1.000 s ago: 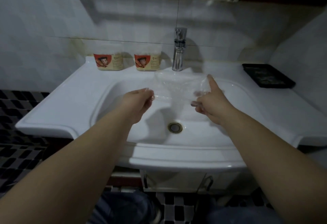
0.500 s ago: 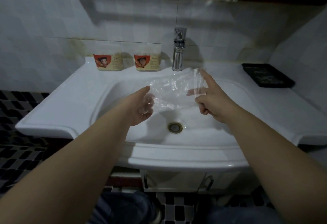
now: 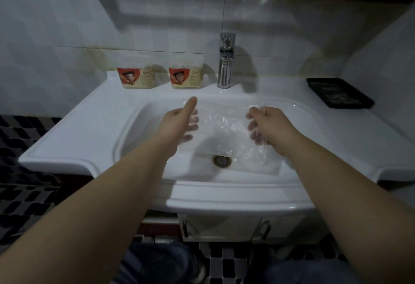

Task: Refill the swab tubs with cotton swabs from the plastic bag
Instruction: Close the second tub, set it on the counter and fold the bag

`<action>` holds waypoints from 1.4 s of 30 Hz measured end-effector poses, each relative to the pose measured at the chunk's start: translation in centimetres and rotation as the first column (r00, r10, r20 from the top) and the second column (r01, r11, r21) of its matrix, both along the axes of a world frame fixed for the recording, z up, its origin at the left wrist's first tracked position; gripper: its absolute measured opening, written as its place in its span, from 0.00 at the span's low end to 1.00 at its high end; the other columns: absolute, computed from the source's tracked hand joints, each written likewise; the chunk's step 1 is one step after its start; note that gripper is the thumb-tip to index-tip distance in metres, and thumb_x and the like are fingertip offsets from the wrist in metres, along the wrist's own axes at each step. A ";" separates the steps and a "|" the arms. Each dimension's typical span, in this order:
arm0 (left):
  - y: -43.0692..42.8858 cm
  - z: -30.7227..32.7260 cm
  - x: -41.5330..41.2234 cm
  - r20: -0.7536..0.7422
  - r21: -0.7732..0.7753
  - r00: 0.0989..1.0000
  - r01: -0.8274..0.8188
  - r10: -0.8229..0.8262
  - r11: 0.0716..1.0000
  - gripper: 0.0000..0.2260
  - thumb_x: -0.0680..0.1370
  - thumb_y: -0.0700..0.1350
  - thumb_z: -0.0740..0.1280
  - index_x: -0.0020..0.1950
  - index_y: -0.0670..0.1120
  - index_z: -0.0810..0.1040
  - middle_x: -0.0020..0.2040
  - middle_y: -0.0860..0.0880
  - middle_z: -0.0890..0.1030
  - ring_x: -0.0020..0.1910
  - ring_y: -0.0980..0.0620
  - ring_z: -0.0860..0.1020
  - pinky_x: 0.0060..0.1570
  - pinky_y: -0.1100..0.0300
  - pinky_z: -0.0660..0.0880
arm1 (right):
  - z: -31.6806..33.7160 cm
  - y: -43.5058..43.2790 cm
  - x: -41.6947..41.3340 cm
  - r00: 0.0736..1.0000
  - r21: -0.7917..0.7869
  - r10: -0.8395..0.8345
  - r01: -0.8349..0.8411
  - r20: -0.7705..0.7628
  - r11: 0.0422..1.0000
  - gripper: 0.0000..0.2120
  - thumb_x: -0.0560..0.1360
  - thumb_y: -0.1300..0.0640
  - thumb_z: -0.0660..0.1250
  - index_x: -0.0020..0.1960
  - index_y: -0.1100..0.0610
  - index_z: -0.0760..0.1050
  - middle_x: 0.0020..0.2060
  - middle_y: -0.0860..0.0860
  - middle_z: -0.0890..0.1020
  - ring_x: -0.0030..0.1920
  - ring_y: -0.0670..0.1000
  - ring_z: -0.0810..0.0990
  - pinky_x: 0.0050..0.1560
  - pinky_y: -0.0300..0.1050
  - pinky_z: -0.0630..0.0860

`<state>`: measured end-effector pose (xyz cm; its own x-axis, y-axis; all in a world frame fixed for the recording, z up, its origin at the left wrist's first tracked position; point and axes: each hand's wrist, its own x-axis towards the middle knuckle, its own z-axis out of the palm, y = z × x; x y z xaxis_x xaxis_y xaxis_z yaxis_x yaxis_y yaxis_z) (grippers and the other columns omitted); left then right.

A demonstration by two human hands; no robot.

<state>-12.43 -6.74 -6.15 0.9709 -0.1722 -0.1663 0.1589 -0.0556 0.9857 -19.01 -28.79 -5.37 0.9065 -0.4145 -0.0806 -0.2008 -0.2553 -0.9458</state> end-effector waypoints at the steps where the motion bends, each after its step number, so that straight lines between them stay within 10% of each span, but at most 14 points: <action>1: 0.1 0.0 -0.1 0.036 -0.001 0.999 -0.030 0.030 1.000 0.14 0.82 0.60 0.64 0.51 0.50 0.81 0.51 0.51 0.83 0.48 0.53 0.82 0.48 0.57 0.79 | -0.2 0.1 0.0 1.000 -0.068 -0.013 0.014 0.020 0.998 0.13 0.85 0.50 0.59 0.51 0.56 0.78 0.37 0.54 0.80 0.25 0.49 0.76 0.25 0.39 0.72; 9: 0.1 -0.2 -0.7 0.300 0.164 0.943 -0.200 0.144 0.966 0.14 0.85 0.55 0.59 0.50 0.49 0.80 0.38 0.49 0.81 0.24 0.56 0.76 0.24 0.65 0.71 | -0.9 -0.2 0.6 0.995 -0.284 -0.097 0.092 -0.005 0.954 0.17 0.85 0.48 0.52 0.58 0.56 0.75 0.42 0.57 0.82 0.30 0.54 0.76 0.29 0.41 0.69; 14: 0.1 0.0 -1.1 0.388 0.214 0.921 -0.131 0.039 0.968 0.12 0.85 0.54 0.59 0.50 0.51 0.80 0.40 0.50 0.84 0.24 0.54 0.76 0.23 0.63 0.71 | -0.9 -0.6 0.4 0.999 -0.429 -0.023 0.033 0.028 0.903 0.29 0.81 0.40 0.63 0.77 0.50 0.63 0.70 0.52 0.74 0.67 0.55 0.75 0.67 0.49 0.71; 17: -0.3 0.0 -1.5 0.452 0.263 0.880 0.020 -0.142 0.965 0.11 0.85 0.52 0.60 0.51 0.51 0.80 0.41 0.49 0.85 0.24 0.52 0.75 0.23 0.64 0.69 | -0.8 0.7 0.0 0.974 -0.464 0.201 -0.131 0.104 0.876 0.33 0.78 0.38 0.67 0.78 0.46 0.62 0.72 0.46 0.72 0.72 0.48 0.70 0.72 0.48 0.67; 25: -0.7 -0.4 -1.9 0.442 0.325 0.856 0.126 -0.269 0.937 0.09 0.81 0.56 0.67 0.55 0.54 0.81 0.41 0.51 0.86 0.30 0.54 0.81 0.30 0.66 0.72 | -0.6 1.8 0.2 0.958 -0.529 0.267 -0.176 0.100 0.830 0.15 0.80 0.43 0.66 0.41 0.52 0.81 0.34 0.47 0.79 0.35 0.46 0.77 0.40 0.45 0.73; 30: -0.2 -0.8 -1.1 0.334 0.543 0.903 0.050 -0.270 0.838 0.18 0.81 0.60 0.65 0.41 0.50 0.84 0.32 0.53 0.83 0.27 0.63 0.76 0.34 0.62 0.73 | -0.2 0.7 -0.1 0.953 -0.514 0.132 0.028 0.272 0.857 0.17 0.82 0.47 0.63 0.41 0.57 0.76 0.30 0.45 0.73 0.32 0.44 0.71 0.38 0.40 0.70; 34: -0.3 -0.4 -1.0 0.414 0.437 0.904 -0.097 -0.105 0.894 0.18 0.79 0.58 0.69 0.40 0.46 0.83 0.30 0.51 0.81 0.24 0.63 0.74 0.25 0.74 0.65 | 0.2 0.8 -0.1 0.975 -0.551 0.113 0.011 0.191 0.835 0.21 0.82 0.43 0.62 0.43 0.60 0.76 0.34 0.51 0.76 0.36 0.51 0.74 0.38 0.42 0.69; 38: -0.2 -0.3 -0.6 0.401 0.189 0.914 -0.139 0.053 0.972 0.14 0.79 0.56 0.70 0.47 0.46 0.82 0.34 0.50 0.84 0.28 0.58 0.78 0.33 0.63 0.76 | 0.0 0.8 0.0 0.988 -0.454 0.152 -0.135 0.001 0.881 0.21 0.80 0.41 0.64 0.42 0.57 0.83 0.28 0.45 0.76 0.31 0.49 0.73 0.34 0.43 0.67; 42: -0.3 0.2 -0.7 0.010 -0.080 0.992 0.122 -0.122 0.989 0.37 0.73 0.64 0.70 0.75 0.46 0.67 0.57 0.44 0.83 0.55 0.47 0.83 0.55 0.51 0.81 | 0.0 0.9 0.2 0.988 -0.071 0.127 -0.121 0.092 0.990 0.18 0.84 0.49 0.61 0.40 0.58 0.78 0.29 0.49 0.81 0.31 0.50 0.75 0.30 0.41 0.71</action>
